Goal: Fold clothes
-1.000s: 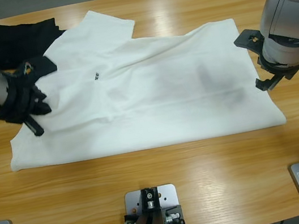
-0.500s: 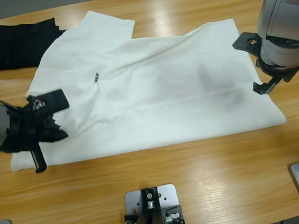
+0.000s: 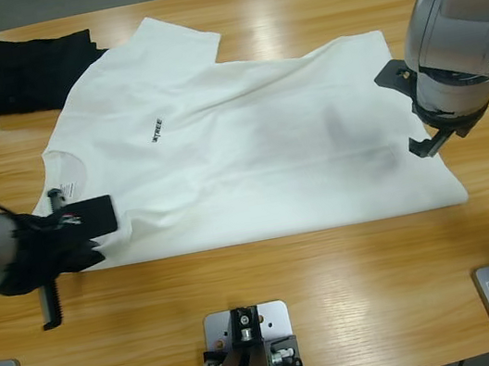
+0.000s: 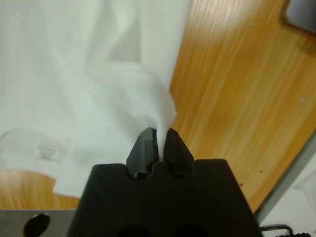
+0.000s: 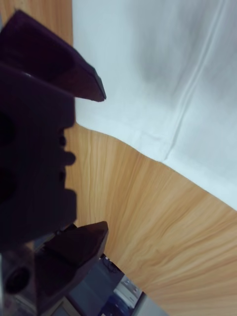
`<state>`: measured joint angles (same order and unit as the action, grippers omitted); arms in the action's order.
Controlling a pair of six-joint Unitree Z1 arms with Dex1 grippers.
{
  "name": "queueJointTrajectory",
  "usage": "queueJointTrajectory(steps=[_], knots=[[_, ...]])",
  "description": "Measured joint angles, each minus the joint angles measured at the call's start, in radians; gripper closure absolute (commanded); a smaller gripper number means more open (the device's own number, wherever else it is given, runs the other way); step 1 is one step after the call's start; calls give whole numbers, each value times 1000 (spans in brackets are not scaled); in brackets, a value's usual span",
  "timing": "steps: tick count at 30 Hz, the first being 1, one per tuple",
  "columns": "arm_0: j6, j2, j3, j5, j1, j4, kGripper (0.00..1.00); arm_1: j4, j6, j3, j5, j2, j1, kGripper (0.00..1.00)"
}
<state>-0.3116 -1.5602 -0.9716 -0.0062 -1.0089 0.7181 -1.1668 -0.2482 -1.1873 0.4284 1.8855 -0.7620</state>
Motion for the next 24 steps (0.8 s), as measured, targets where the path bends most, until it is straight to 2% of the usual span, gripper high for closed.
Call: queueJointTrajectory(steps=[6, 14, 19, 20, 21, 22, 23, 24], knots=[[0, 172, 20, -40, 98, 5, 1000, 0, 1, 0, 0, 22, 0, 0], [0, 111, 32, -53, 100, -19, 1000, 0, 1, 0, 0, 23, 0, 0], [0, 40, 38, 14, 100, -42, 1000, 0, 1, 0, 0, 23, 0, 0], [0, 22, 38, 32, 100, -43, 831, 0, 1, 0, 0, 23, 0, 0], [0, 7, 38, 50, 101, -43, 344, 0, 1, 0, 0, 23, 0, 0], [0, -7, 38, 61, 102, -43, 81, 0, 1, 0, 0, 23, 0, 0], [1, -20, 38, 69, 104, -43, 19, 0, 1, 0, 0, 23, 0, 0], [2, -29, 38, 75, 105, -43, 3, 0, 1, 0, 0, 23, 0, 0]])
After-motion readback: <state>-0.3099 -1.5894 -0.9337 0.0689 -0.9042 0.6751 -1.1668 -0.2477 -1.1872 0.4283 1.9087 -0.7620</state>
